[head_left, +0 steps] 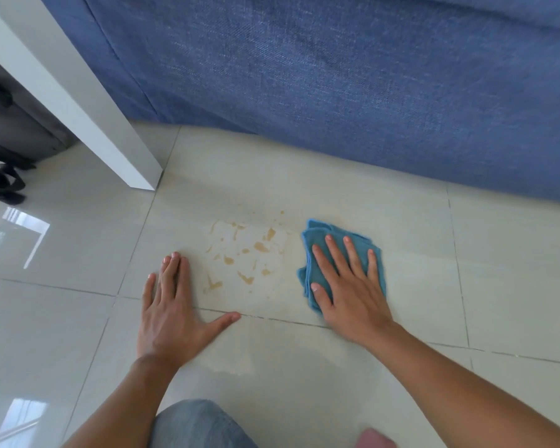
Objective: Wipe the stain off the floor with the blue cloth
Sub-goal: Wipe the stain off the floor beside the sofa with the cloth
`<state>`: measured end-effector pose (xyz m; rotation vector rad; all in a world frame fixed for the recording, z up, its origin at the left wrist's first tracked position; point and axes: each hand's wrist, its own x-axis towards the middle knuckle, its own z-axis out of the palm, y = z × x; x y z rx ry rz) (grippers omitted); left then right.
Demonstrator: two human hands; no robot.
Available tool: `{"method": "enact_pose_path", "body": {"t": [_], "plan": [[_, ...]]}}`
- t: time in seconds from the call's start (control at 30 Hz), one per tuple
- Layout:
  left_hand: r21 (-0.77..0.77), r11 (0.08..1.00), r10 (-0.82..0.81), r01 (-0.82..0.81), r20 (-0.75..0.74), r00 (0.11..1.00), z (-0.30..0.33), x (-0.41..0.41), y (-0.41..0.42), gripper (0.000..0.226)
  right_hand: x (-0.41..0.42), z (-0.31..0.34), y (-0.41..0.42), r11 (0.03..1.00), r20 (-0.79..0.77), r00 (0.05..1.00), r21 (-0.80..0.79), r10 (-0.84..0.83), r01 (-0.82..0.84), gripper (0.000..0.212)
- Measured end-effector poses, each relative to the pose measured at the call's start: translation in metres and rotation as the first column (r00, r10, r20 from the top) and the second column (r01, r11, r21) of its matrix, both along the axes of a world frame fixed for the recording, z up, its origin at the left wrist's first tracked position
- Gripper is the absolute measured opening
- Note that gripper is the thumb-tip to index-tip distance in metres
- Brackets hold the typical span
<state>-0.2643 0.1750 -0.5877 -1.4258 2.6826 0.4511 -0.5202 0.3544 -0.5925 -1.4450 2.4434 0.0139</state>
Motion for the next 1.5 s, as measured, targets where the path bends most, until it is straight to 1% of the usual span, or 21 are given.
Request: {"method": "enact_pose_path", "body": {"t": [0.07, 0.1, 0.2, 0.27, 0.37, 0.47, 0.57, 0.63, 0.7, 0.77, 0.87, 0.93, 1.0, 1.1, 1.2, 1.23, 1.3, 1.4, 1.43, 1.5], "plan": [[-0.001, 1.000, 0.002, -0.002, -0.005, 1.000, 0.000, 0.001, 0.000, 0.141, -0.005, -0.001, 0.017, 0.999, 0.002, 1.000, -0.024, 0.022, -0.022, 0.071], [-0.001, 1.000, 0.002, -0.002, -0.006, 1.000, 0.000, 0.001, 0.000, 0.141, -0.012, 0.000, 0.021, 1.000, -0.005, 1.000, -0.020, 0.002, -0.002, 0.071], [-0.007, 1.000, -0.001, 0.001, -0.018, 1.000, 0.000, 0.001, 0.000, 0.141, -0.030, 0.000, 0.014, 0.990, -0.033, 0.990, 0.020, -0.137, 0.138, 0.072], [-0.010, 1.000, -0.001, 0.001, -0.018, 1.000, -0.001, 0.001, 0.000, 0.141, -0.029, -0.001, -0.002, 0.974, -0.021, 0.976, 0.059, -0.217, 0.218, 0.070], [-0.002, 1.000, 0.003, -0.004, -0.022, 1.000, 0.000, 0.002, 0.001, 0.140, -0.026, 0.004, -0.019, 0.969, 0.009, 0.973, 0.086, -0.232, 0.230, 0.071], [0.005, 1.000, 0.005, -0.005, -0.027, 1.000, 0.000, 0.002, 0.001, 0.139, -0.044, 0.009, -0.017, 0.981, -0.003, 0.981, -0.011, -0.193, 0.193, 0.078], [0.019, 1.000, 0.005, -0.004, -0.043, 0.999, 0.001, 0.002, 0.001, 0.139, -0.053, 0.001, -0.011, 0.991, -0.058, 0.989, -0.006, -0.136, 0.136, 0.083], [0.034, 0.999, 0.012, -0.010, -0.062, 0.998, 0.003, 0.005, 0.002, 0.140, -0.042, -0.005, -0.008, 0.991, -0.099, 0.986, -0.028, -0.132, 0.130, 0.084], [0.034, 0.998, 0.058, -0.055, -0.082, 0.995, 0.004, 0.014, 0.003, 0.142, -0.026, -0.008, -0.007, 0.991, -0.109, 0.985, -0.037, -0.131, 0.127, 0.084], [0.010, 0.996, 0.094, -0.093, -0.060, 0.994, 0.004, 0.022, 0.003, 0.141, -0.005, -0.008, -0.006, 0.996, -0.096, 0.992, -0.055, -0.082, 0.077, 0.085], [-0.029, 0.997, 0.072, -0.072, -0.024, 0.997, 0.000, 0.022, 0.001, 0.136, 0.026, -0.006, -0.007, 0.996, -0.040, 0.998, -0.076, 0.049, -0.052, 0.087], [-0.028, 0.997, 0.066, -0.066, -0.009, 0.998, -0.001, 0.021, 0.002, 0.135, 0.034, -0.006, -0.012, 0.991, -0.011, 0.995, -0.094, 0.096, -0.096, 0.088], [-0.023, 0.997, 0.068, -0.068, -0.005, 0.998, -0.001, 0.023, 0.001, 0.135, 0.026, -0.007, -0.025, 0.990, -0.011, 0.996, -0.109, 0.088, -0.089, 0.088], [-0.021, 0.997, 0.072, -0.072, -0.021, 0.997, -0.001, 0.020, -0.002, 0.136, -0.006, -0.010, -0.058, 0.990, -0.052, 0.998, -0.131, 0.043, -0.049, 0.088], [-0.008, 0.998, 0.060, -0.060, -0.024, 0.998, -0.001, 0.020, -0.001, 0.136, -0.027, -0.007, -0.099, 0.997, -0.026, 1.000, -0.078, -0.011, 0.009, 0.086], [-0.005, 0.998, 0.068, -0.068, -0.029, 0.997, -0.002, 0.021, -0.002, 0.136, -0.025, -0.007, -0.110, 0.998, -0.006, 1.000, -0.070, 0.001, -0.001, 0.085], [0.004, 0.997, 0.076, -0.076, -0.024, 0.997, -0.001, 0.023, -0.002, 0.135, -0.013, -0.005, -0.118, 0.991, 0.025, 0.994, -0.092, 0.103, -0.100, 0.084], [-0.008, 0.997, 0.070, -0.071, -0.028, 0.997, -0.002, 0.024, -0.002, 0.135, 0.001, -0.003, -0.098, 0.954, 0.012, 0.961, -0.120, 0.277, -0.273, 0.083], [-0.006, 0.998, 0.064, -0.064, -0.021, 0.998, -0.001, 0.024, -0.002, 0.135, 0.001, -0.004, -0.088, 0.949, 0.014, 0.955, -0.113, 0.297, -0.293, 0.082], [-0.015, 0.998, 0.057, -0.057, -0.014, 0.998, -0.002, 0.024, -0.002, 0.134, -0.008, -0.006, -0.074, 0.955, 0.012, 0.962, -0.121, 0.274, -0.270, 0.081]]}}
